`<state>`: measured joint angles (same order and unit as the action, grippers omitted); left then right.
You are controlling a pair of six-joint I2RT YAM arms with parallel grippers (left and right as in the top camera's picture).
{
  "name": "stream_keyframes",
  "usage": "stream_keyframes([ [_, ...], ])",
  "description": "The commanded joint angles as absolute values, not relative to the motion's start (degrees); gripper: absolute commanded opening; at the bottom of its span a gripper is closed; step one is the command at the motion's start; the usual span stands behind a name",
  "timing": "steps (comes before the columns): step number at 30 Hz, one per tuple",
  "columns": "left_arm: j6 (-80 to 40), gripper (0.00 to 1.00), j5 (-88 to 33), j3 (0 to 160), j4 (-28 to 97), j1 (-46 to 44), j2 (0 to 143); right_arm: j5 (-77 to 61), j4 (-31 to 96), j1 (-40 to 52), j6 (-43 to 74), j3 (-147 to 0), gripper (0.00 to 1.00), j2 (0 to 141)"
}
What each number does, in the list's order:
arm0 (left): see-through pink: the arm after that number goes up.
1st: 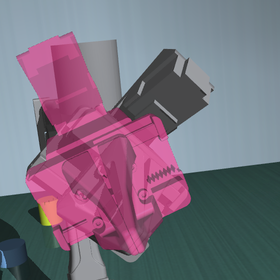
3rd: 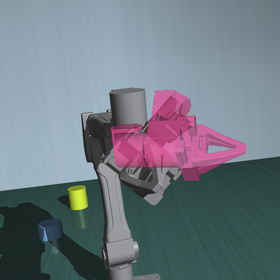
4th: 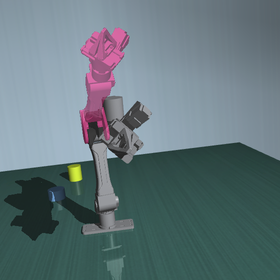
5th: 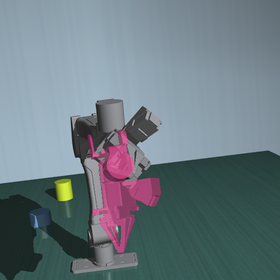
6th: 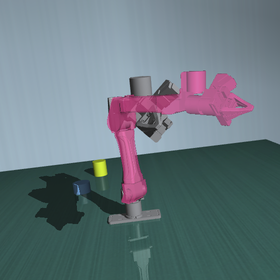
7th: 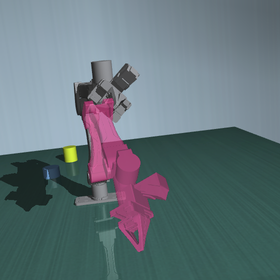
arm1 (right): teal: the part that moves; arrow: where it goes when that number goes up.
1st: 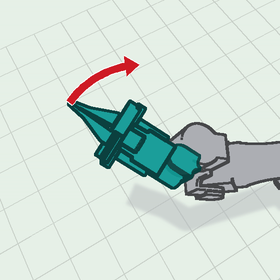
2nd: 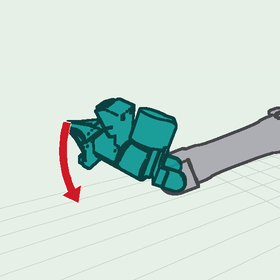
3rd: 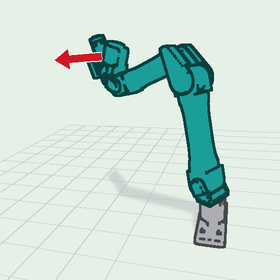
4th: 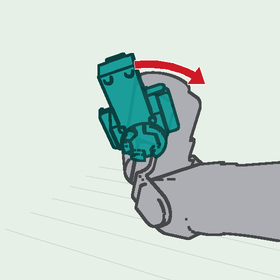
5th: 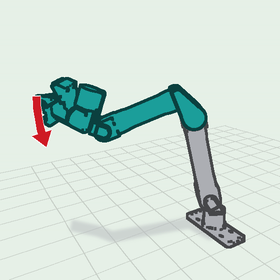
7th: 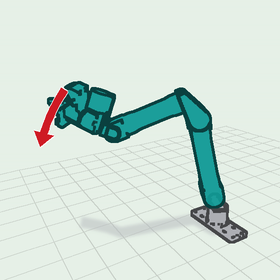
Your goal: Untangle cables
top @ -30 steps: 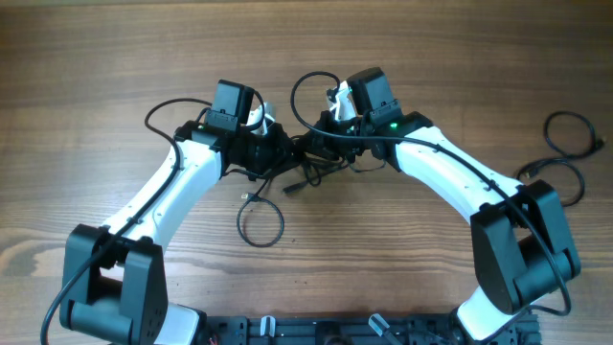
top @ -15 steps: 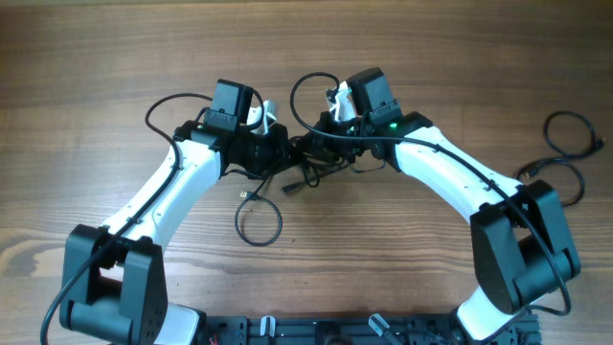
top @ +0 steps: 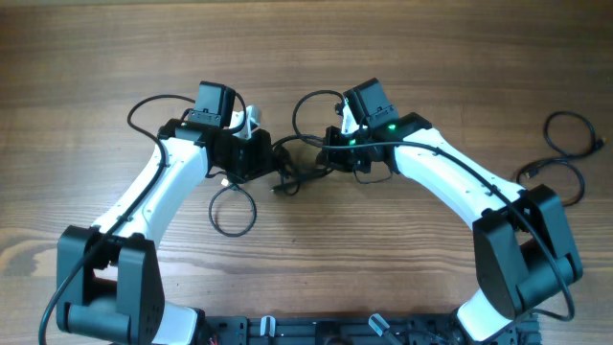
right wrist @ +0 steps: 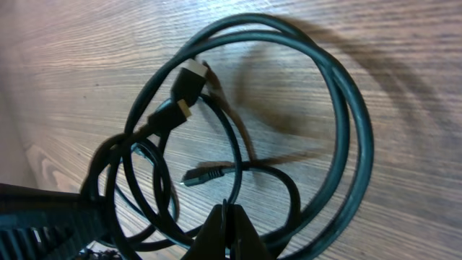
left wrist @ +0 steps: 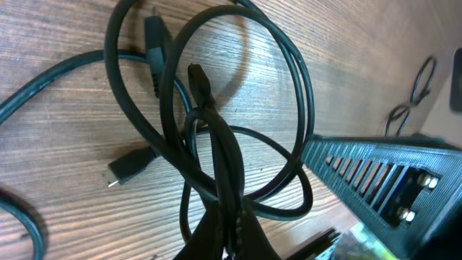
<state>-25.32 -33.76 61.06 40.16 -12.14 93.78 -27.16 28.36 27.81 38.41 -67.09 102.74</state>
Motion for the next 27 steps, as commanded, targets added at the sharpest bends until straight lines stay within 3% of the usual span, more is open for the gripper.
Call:
stream_keyframes([
  [1, -5.93, 0.04, -35.27, 61.08, 41.98, -12.25, 93.06, -37.15, 24.58, 27.77, 37.50, -66.81, 0.04, 102.17],
  [5, 20.03, 0.04, -39.46, 61.08, 46.26, -12.25, 93.06, -45.50, 19.55, 27.77, 38.22, -66.81, 0.07, 102.17],
  [8, 33.98, 0.04, -45.12, 61.08, 46.33, -12.25, 93.06, -45.50, 21.87, 27.70, 43.88, -66.81, 0.22, 102.17],
  [14, 32.27, 0.04, -47.09, 61.08, 42.19, -12.25, 93.06, -45.50, 21.91, 27.73, 48.23, -66.81, 0.27, 102.17],
  [19, 31.11, 0.04, -47.09, 61.08, 41.80, -12.25, 93.06, -45.45, 22.74, 27.79, 48.64, -66.81, 0.20, 102.17],
  [23, 30.15, 0.04, -47.09, 61.08, 41.10, -12.25, 93.06, -45.45, 22.94, 27.79, 48.34, -66.81, 0.04, 102.17],
  [27, 27.79, 0.04, -46.85, 61.08, 40.40, -12.25, 93.06, -45.36, 23.42, 27.79, 43.70, -66.81, 0.04, 102.17],
])
